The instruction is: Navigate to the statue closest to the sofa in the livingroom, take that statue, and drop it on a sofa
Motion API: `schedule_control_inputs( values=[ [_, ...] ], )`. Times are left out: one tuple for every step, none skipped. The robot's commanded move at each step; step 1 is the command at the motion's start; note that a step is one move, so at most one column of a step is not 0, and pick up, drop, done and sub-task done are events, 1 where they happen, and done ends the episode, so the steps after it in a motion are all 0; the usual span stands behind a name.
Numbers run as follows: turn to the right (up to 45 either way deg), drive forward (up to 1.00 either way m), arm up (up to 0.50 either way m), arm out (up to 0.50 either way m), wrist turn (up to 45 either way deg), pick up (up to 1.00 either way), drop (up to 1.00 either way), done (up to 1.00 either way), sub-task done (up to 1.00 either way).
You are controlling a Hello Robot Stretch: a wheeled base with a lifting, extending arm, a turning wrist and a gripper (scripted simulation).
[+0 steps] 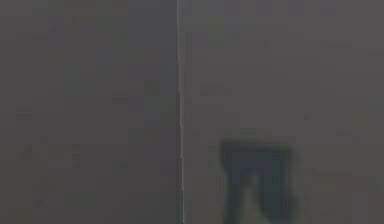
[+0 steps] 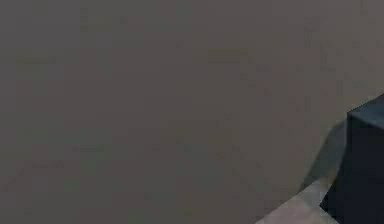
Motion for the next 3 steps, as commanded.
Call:
schedule_control_inputs(
  values=[
    [45.0, 0.00, 0.00, 0.00, 0.0, 0.00, 0.00, 0.00, 0.00],
    [45.0, 0.00, 0.00, 0.00, 0.0, 0.00, 0.00, 0.00, 0.00],
    [45.0, 0.00, 0.00, 0.00, 0.0, 0.00, 0.00, 0.00, 0.00]
  ],
)
